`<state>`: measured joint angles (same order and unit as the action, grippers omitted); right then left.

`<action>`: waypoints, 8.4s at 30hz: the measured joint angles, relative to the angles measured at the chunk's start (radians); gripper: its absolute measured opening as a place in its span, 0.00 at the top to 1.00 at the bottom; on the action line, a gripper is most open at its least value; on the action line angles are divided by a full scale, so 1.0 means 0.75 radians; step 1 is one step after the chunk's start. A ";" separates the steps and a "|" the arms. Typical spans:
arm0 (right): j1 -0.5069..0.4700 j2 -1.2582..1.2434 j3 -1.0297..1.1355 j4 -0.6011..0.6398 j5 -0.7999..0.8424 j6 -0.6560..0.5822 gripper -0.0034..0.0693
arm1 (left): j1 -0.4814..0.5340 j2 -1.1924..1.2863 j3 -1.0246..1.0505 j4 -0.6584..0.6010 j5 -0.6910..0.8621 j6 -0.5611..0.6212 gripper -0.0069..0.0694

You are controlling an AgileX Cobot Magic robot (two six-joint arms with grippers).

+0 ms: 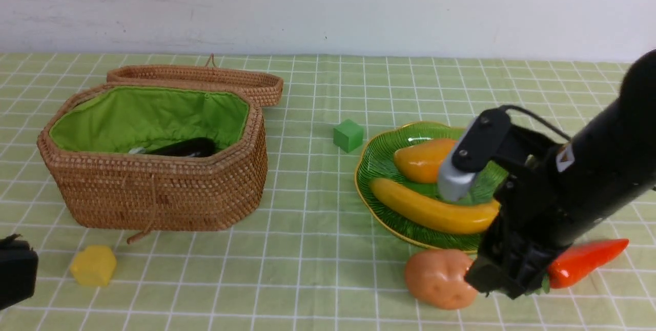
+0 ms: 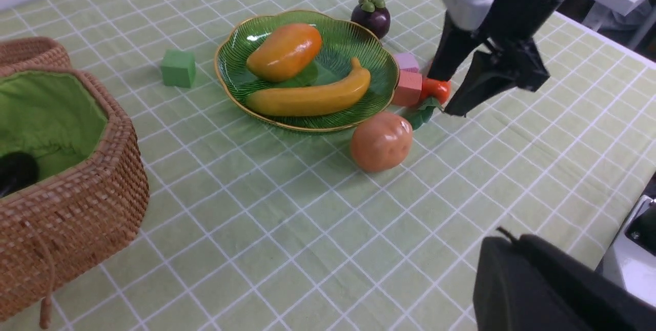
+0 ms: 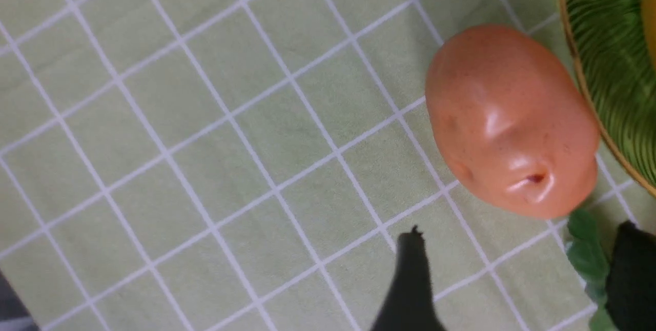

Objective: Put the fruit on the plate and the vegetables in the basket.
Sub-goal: Use the right arm to grab a potato and put it into the left basket, then use the right arm to grab a carrot and put it into the left basket

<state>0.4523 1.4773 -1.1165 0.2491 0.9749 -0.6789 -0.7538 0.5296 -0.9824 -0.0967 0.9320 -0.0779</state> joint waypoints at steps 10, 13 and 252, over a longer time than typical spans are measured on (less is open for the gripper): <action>0.000 0.232 0.000 -0.053 -0.252 -0.085 0.04 | 0.000 0.000 0.004 0.000 0.008 0.000 0.93; 0.015 0.267 0.000 -0.080 -0.263 -0.120 0.05 | 0.000 0.000 0.004 0.000 0.008 0.000 0.93; 0.338 0.923 -1.627 0.214 -0.297 0.594 0.44 | 0.000 -0.036 0.031 1.143 -0.136 -0.892 0.93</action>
<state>0.7059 2.1695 -2.3370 0.4096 0.7523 -0.2334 -0.7538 0.5027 -0.9593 0.7608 0.8300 -0.7472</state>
